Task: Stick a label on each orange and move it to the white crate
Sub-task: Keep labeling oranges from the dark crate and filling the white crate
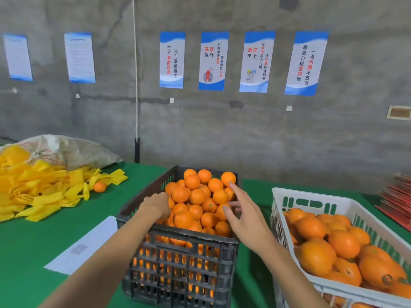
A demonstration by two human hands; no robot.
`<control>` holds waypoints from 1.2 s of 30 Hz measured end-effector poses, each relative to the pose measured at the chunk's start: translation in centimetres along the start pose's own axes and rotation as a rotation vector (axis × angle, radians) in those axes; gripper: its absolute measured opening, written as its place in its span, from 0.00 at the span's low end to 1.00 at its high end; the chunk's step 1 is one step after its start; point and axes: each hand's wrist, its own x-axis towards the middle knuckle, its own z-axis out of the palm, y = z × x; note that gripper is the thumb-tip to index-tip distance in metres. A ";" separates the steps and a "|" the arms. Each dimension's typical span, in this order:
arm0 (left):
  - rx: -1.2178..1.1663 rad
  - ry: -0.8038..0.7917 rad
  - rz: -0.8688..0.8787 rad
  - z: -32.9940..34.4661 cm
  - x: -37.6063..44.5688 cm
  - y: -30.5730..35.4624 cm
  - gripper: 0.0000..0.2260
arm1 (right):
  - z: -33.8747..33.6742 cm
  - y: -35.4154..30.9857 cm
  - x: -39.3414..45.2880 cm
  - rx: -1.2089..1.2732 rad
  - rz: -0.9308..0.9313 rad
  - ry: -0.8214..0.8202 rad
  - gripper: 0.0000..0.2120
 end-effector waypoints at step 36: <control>-0.806 0.361 0.677 8.1 -20.2 10.7 0.34 | -3.5 -0.3 -16.2 0.297 0.070 0.297 0.13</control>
